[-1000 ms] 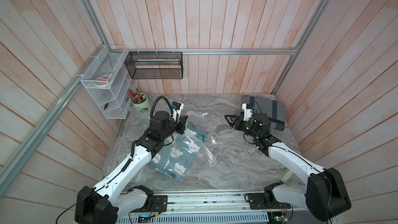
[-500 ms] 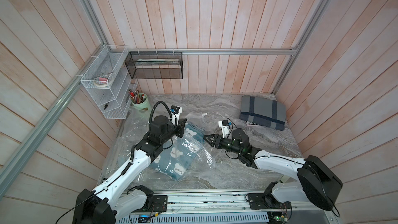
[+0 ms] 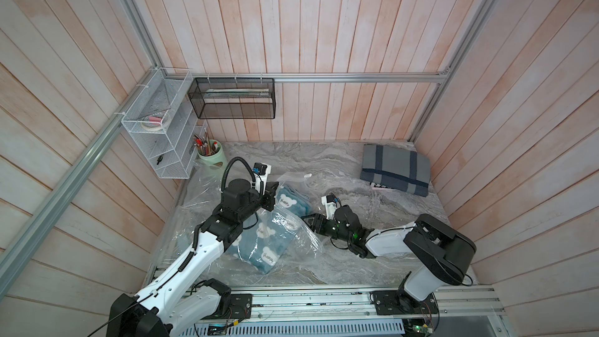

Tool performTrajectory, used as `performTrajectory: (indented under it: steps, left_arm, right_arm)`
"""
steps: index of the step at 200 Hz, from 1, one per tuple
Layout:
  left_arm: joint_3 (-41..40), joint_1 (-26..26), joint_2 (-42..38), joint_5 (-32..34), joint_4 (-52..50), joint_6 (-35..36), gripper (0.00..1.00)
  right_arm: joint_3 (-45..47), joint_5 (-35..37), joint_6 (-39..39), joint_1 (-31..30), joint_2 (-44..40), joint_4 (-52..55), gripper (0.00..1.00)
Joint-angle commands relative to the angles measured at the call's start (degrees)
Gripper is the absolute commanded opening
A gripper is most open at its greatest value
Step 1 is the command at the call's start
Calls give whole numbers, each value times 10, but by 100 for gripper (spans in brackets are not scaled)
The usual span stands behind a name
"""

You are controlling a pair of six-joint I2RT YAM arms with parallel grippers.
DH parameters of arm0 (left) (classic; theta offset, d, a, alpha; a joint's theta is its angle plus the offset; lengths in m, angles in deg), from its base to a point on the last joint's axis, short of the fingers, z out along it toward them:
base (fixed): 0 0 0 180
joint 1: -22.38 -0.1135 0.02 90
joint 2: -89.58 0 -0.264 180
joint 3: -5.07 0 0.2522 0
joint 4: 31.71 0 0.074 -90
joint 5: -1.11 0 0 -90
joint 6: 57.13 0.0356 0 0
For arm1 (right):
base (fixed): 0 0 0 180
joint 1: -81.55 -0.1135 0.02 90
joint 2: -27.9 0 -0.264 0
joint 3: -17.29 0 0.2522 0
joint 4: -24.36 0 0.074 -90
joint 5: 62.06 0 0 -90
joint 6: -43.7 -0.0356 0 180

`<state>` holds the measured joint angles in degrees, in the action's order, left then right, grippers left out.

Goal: Take the blanket out of the vacuum bag
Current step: Take out the blanket from the vacuum bag.

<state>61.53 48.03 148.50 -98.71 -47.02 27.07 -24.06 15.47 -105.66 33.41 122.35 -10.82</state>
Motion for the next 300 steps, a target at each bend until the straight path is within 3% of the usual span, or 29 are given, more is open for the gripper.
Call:
performTrajectory:
  steps: [1, 125, 300]
  left_arm:
    - [-2, -3, -11, 8, -1, -2, 0]
    - [-6, -3, -29, -3, -1, -1, 0]
    - [-9, -3, -40, -13, 2, -5, 0]
  right_arm:
    - [9, 10, -27, -5, 10, -39, 60]
    - [2, 12, -67, -13, 80, -55, 59]
    - [-131, -25, -35, -29, 182, -16, 59]
